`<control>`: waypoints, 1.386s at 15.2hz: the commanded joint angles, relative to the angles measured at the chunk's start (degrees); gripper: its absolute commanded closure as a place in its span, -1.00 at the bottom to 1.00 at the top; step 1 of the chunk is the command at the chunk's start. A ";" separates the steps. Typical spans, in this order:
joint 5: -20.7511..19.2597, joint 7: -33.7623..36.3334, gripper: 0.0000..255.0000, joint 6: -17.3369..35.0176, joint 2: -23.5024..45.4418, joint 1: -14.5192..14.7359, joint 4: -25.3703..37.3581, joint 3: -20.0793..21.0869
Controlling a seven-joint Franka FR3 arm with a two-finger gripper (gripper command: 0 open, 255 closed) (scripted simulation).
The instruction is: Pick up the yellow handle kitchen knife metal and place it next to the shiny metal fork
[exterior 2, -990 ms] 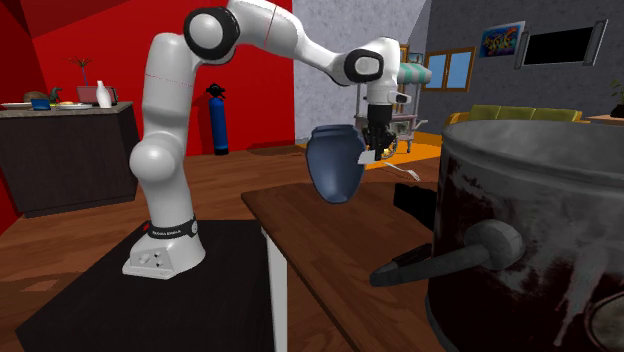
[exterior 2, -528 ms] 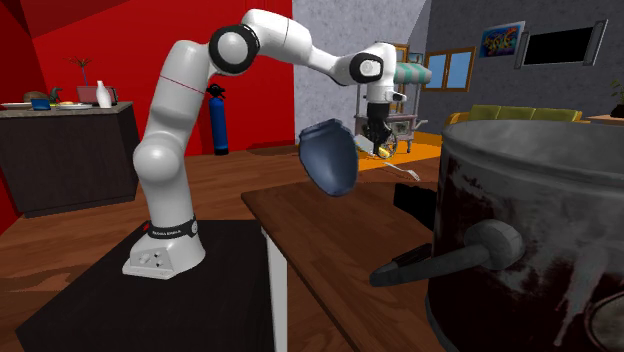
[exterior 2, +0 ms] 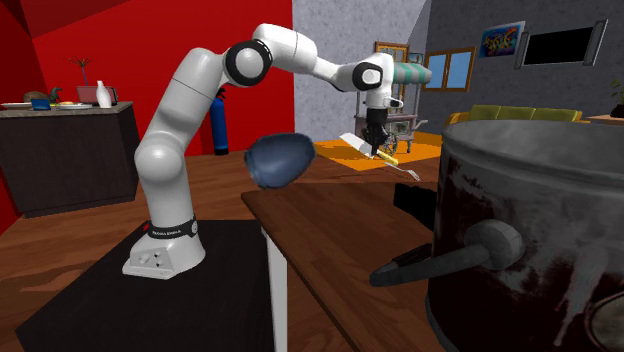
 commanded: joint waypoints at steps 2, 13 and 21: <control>0.03 -0.03 1.00 2.07 0.52 -0.01 -1.52 0.01; 0.13 -0.09 1.00 9.41 2.50 0.01 -6.88 0.07; 0.16 -0.11 1.00 10.92 3.15 0.01 -7.74 0.09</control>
